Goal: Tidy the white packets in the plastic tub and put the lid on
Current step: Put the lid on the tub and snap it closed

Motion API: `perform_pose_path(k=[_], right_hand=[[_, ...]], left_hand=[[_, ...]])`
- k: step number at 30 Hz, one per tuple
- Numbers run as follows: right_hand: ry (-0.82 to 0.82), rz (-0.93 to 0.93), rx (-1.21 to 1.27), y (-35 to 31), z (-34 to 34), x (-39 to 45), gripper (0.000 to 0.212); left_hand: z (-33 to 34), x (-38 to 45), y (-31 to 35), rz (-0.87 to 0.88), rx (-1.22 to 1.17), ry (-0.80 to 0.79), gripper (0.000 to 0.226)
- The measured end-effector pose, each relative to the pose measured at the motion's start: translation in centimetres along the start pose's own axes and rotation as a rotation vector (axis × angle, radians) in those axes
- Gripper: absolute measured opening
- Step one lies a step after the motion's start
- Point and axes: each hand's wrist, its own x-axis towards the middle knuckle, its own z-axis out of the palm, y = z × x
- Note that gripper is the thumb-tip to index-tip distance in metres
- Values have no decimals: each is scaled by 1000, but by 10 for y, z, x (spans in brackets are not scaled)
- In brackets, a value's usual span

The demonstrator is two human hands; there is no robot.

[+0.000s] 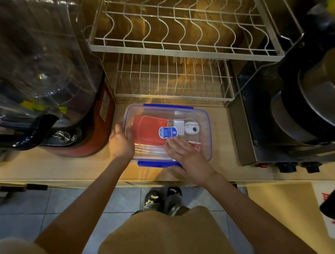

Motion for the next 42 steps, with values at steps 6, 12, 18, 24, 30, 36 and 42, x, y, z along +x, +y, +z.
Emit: perform_pose_path(k=[6, 12, 18, 24, 30, 36, 42], right_hand=[[116, 168, 412, -8, -15, 0, 45], [495, 543, 336, 13, -29, 10, 33], [359, 900, 571, 27, -25, 10, 80], [408, 1028, 963, 29, -25, 6, 61], [344, 1014, 917, 27, -46, 3, 49], [329, 902, 904, 14, -91, -21, 25], [436, 746, 853, -3, -154, -57, 23]], left_hand=[[0, 0, 5, -17, -4, -32, 44], [1, 1, 7, -51, 8, -60, 45], [0, 1, 6, -44, 41, -82, 46], [-11, 2, 14, -40, 94, -144, 45], [-27, -3, 25, -33, 198, -164, 44], [-61, -15, 53, -20, 236, -202, 49], [-113, -48, 104, 67, 273, -165, 48]])
